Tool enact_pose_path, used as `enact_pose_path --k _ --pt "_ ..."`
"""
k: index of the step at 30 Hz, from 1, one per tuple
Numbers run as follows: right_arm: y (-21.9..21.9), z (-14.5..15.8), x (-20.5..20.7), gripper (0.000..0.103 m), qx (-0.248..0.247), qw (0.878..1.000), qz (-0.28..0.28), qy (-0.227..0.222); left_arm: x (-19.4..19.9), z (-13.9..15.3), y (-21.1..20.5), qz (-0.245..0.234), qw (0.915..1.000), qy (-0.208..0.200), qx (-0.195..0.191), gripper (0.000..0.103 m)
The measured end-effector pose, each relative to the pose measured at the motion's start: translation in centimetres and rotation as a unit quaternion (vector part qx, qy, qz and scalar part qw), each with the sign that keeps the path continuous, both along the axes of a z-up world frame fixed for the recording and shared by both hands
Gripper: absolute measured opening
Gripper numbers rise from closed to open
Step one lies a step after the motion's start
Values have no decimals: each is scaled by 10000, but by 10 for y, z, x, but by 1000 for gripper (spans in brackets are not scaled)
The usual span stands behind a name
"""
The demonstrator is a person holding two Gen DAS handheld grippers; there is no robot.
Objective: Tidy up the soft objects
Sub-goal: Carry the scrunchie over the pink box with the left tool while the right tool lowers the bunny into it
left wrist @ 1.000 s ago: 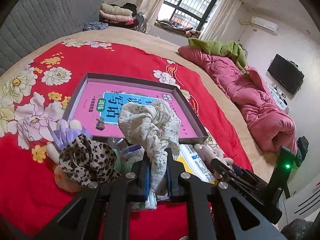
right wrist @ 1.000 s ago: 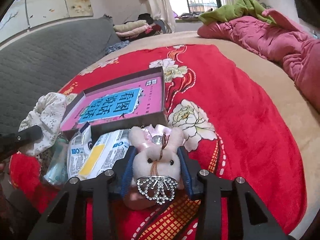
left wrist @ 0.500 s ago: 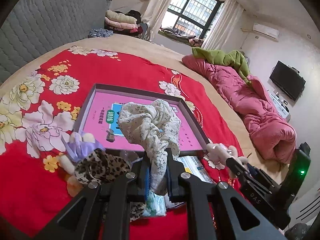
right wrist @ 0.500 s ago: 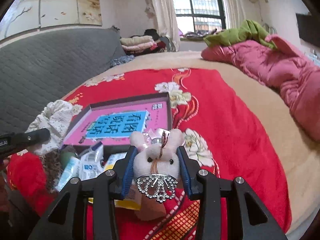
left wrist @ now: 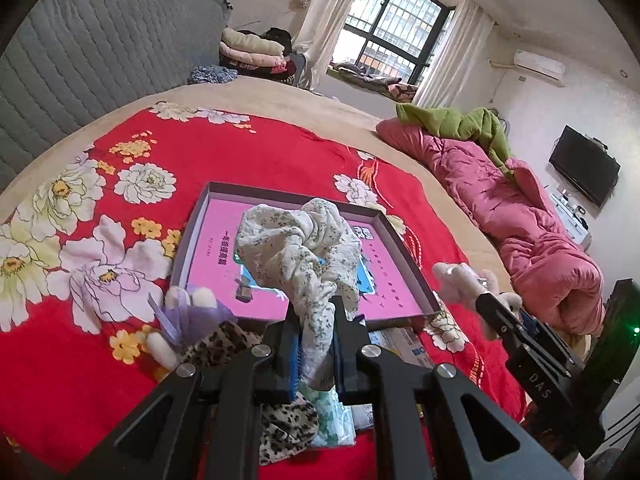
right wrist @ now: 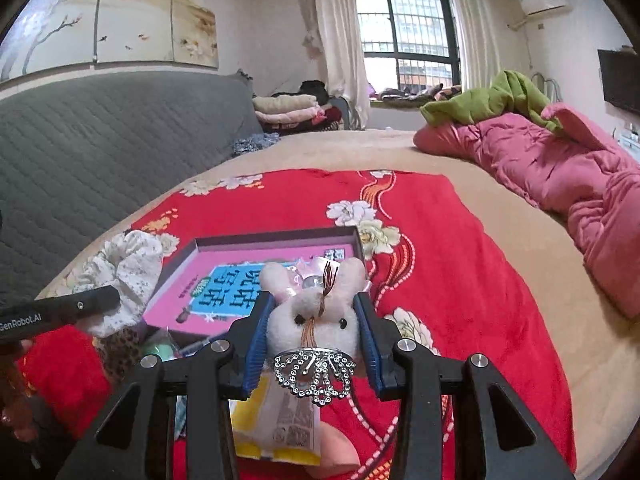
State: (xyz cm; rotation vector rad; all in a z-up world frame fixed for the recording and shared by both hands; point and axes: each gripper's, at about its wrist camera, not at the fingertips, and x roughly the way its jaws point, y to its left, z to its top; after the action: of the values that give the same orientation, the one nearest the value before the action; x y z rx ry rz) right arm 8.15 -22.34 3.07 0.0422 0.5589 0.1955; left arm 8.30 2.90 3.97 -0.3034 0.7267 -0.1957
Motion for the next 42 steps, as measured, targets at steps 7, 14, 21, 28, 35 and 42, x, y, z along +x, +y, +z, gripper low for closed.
enact_pose_path --k 7,14,21,28,35,42 --pt "5 7 8 42 -66 9999 -21 -130 11 5 12 128 9999 -65 20 13" --pt "10 13 17 42 -131 9997 -27 -208 27 3 27 258 9997 -7 43 13" --pt "15 12 30 42 -136 9997 -26 -198 49 -3 34 294 9994 148 52 13" --pt "16 12 41 42 -196 9996 -110 -181 74 -10 46 267 9992 225 -185 13" --pt "19 9 52 42 -337 9992 -147 -182 91 -24 58 265 9989 329 -202 13" --pt "23 2 64 42 -382 9991 -178 -91 101 -42 61 162 9980 528 -291 13"
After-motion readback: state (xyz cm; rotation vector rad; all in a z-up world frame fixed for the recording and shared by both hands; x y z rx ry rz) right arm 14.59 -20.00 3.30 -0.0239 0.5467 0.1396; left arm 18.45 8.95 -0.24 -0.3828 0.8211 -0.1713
